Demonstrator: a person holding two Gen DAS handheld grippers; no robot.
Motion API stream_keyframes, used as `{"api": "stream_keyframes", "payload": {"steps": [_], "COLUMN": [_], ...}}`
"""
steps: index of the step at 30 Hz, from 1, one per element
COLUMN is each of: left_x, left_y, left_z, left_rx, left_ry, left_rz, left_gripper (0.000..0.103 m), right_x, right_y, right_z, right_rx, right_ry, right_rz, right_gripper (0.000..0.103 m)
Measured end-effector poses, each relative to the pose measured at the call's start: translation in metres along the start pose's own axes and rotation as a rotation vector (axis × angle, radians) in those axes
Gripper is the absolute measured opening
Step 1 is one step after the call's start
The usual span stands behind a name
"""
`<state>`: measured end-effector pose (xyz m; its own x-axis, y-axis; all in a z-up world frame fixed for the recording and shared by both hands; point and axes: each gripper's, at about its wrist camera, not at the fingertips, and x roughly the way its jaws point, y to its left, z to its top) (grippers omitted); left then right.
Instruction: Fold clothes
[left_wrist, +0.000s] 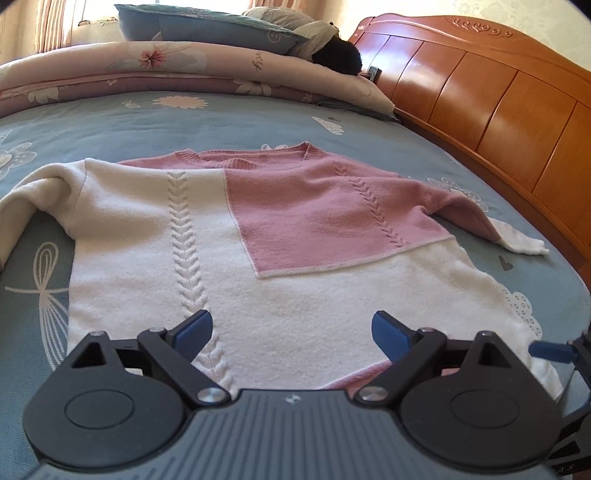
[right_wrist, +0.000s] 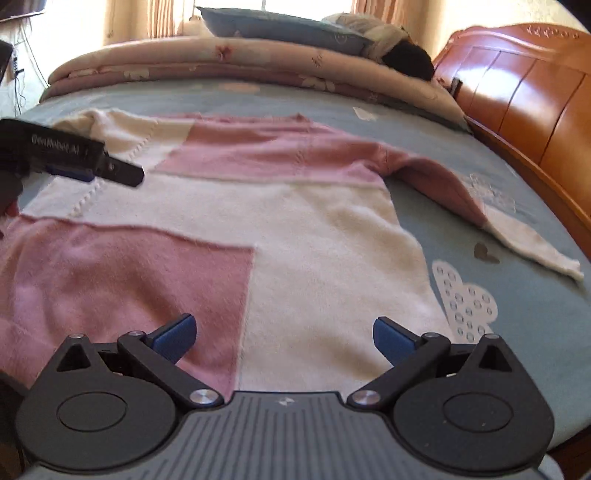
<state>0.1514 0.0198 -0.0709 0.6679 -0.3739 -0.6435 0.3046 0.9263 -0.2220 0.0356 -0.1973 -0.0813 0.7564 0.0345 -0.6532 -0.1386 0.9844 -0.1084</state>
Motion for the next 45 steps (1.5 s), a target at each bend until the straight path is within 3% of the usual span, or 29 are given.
{"api": "stream_keyframes", "payload": {"steps": [3, 7, 10, 15, 21, 24, 30, 35, 39, 42, 44, 45], "left_x": [-0.006, -0.005, -0.008, -0.011, -0.001, 0.002, 0.013, 0.015, 0.016, 0.017, 0.016, 0.016], "left_y": [-0.004, -0.005, -0.002, 0.001, -0.004, 0.000, 0.005, 0.006, 0.005, 0.005, 0.005, 0.005], "left_z": [0.001, 0.000, 0.000, 0.002, -0.002, -0.004, -0.008, -0.009, -0.010, -0.011, -0.011, -0.011], "left_rx": [0.000, 0.004, -0.009, -0.028, -0.003, -0.011, -0.022, -0.022, -0.010, -0.003, -0.004, -0.004], "left_ry": [0.000, 0.014, 0.020, 0.009, 0.035, 0.043, 0.075, 0.077, 0.079, 0.082, 0.082, 0.082], "left_rz": [-0.027, -0.011, 0.007, -0.007, 0.027, 0.031, 0.051, 0.067, 0.072, 0.075, 0.074, 0.073], "left_gripper": [0.093, 0.093, 0.093, 0.093, 0.093, 0.093, 0.093, 0.093, 0.093, 0.093, 0.093, 0.093], "right_x": [0.014, 0.047, 0.038, 0.012, 0.039, 0.072, 0.133, 0.131, 0.131, 0.161, 0.180, 0.181], "right_y": [0.020, 0.037, 0.025, 0.018, -0.017, -0.052, -0.120, -0.131, -0.122, -0.120, -0.124, -0.127], "right_z": [0.025, 0.025, 0.003, -0.004, 0.047, 0.069, 0.078, 0.098, 0.124, 0.133, 0.128, 0.127], "right_rx": [-0.035, -0.030, 0.039, -0.022, 0.056, 0.152, 0.434, 0.447, 0.423, 0.448, 0.441, 0.409], "right_ry": [-0.041, 0.054, 0.066, 0.085, -0.032, -0.015, 0.094, 0.062, 0.024, 0.098, 0.148, 0.128], "right_rz": [0.048, 0.078, 0.116, 0.155, 0.133, 0.133, 0.246, 0.218, 0.316, 0.324, 0.243, 0.196], "right_gripper": [0.103, 0.103, 0.103, 0.103, 0.103, 0.103, 0.103, 0.103, 0.103, 0.103, 0.099, 0.098]}}
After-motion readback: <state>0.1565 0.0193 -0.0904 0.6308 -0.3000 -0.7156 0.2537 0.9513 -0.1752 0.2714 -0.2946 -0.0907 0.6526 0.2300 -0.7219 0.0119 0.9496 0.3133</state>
